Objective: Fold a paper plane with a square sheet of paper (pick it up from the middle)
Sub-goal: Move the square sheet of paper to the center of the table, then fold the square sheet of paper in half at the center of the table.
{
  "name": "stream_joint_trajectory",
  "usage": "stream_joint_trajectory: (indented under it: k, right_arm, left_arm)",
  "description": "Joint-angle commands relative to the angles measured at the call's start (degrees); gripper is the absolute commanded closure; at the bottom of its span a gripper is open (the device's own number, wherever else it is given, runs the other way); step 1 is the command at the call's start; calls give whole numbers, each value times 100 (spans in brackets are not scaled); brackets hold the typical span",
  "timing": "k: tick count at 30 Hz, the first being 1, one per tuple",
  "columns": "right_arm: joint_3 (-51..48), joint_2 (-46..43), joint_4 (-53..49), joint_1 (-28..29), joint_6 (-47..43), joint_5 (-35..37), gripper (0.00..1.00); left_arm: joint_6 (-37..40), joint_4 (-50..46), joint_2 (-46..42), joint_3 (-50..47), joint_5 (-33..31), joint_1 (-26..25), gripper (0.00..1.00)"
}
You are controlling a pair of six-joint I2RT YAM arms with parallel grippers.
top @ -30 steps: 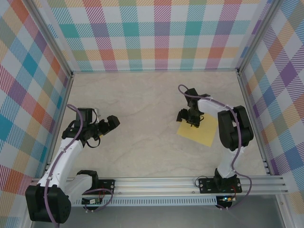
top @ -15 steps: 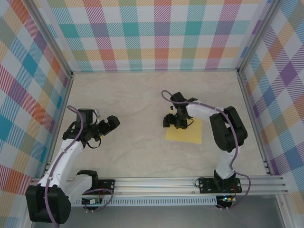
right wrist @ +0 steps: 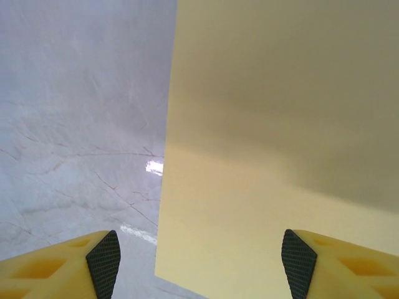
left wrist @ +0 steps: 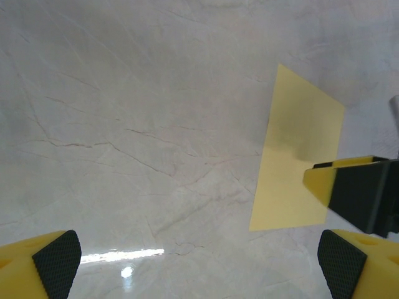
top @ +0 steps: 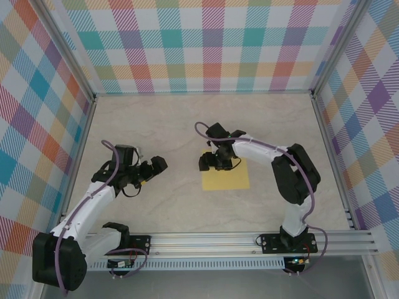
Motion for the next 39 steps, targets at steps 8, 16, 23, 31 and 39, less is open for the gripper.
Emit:
stream_joint_trajectory:
  k: [8, 16, 23, 31, 39]
  right_arm:
    - [-427, -135, -98, -598, 371, 416, 28]
    - [-543, 345, 80, -628, 808, 206, 29]
    - [-837, 216, 120, -456, 1361, 296, 28]
    - [-322, -81, -297, -330, 941, 671, 24]
    - [-400, -562, -100, -263, 458, 1489, 0]
  left_arm:
    - [-458, 658, 293, -38, -300, -876, 0]
    - [-472, 970, 560, 29, -565, -1078, 0]
    - [-615, 1381, 571, -101, -679, -1077, 0]
    - [-551, 1544, 802, 47, -665, -1078, 0]
    - [-590, 2013, 1149, 104, -517, -1078, 0]
